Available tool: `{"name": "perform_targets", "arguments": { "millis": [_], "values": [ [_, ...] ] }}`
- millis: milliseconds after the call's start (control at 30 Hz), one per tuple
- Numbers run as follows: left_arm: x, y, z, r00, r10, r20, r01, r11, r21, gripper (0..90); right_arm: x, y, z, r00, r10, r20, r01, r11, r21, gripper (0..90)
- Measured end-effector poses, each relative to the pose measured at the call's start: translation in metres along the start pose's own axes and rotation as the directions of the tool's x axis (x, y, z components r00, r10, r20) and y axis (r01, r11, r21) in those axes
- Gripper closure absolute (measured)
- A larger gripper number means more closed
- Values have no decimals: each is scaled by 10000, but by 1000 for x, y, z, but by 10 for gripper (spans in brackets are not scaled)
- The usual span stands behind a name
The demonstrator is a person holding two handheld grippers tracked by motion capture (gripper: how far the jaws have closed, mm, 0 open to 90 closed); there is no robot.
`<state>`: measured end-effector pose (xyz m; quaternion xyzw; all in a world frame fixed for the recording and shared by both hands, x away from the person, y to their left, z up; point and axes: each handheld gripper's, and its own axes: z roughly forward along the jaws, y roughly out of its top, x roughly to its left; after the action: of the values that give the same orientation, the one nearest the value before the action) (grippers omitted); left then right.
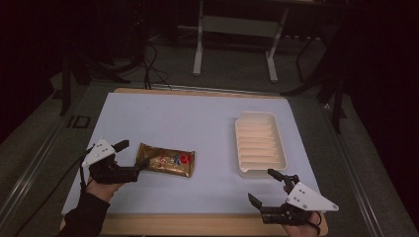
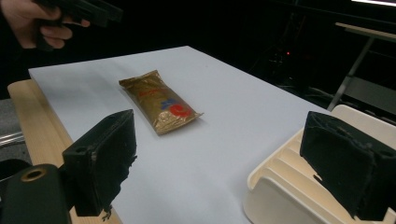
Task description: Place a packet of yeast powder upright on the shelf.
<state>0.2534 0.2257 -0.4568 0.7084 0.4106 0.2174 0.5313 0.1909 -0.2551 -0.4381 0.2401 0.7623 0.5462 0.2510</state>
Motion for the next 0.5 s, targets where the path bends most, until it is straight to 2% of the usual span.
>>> {"name": "perform_targets", "arguments": {
  "millis": [33, 67, 200, 233, 300, 367, 400, 500],
  "values": [
    [2, -2, 3, 10000, -78, 4, 78, 9999, 105, 45, 0, 0, 0, 10000, 16, -35, -16, 10000, 9, 106],
    [3, -3, 5, 9998, -115, -182, 117, 9998, 140, 46, 0, 0, 0, 10000, 13, -8, -13, 10000, -12, 106],
    [10, -10, 16, 9977, -463, -494, 482, 9981, 383, 64, 0, 0, 0, 10000, 5, -63, -5, 10000, 4, 107],
    [10, -10, 16, 9977, -463, -494, 482, 9981, 383, 71, 0, 0, 0, 10000, 5, -63, -5, 10000, 4, 107],
    [13, -17, 23, 9958, -417, -811, 459, 9976, 509, 71, 0, -1, 1, 9999, 1, -103, 0, 9999, 102, 109],
    [16, -22, 27, 9910, -515, -1232, 584, 9969, 527, 114, 0, -1, 2, 9999, 19, -109, -17, 9999, 118, 110],
    [18, -24, 29, 9890, -676, -1317, 757, 9955, 572, 127, 0, -1, 2, 9999, 47, -153, -45, 9999, 117, 110],
    [23, -32, 35, 9854, -763, -1525, 905, 9920, 884, 149, 0, -1, 2, 9998, 22, -180, -19, 9999, 119, 110]
  ]
}}
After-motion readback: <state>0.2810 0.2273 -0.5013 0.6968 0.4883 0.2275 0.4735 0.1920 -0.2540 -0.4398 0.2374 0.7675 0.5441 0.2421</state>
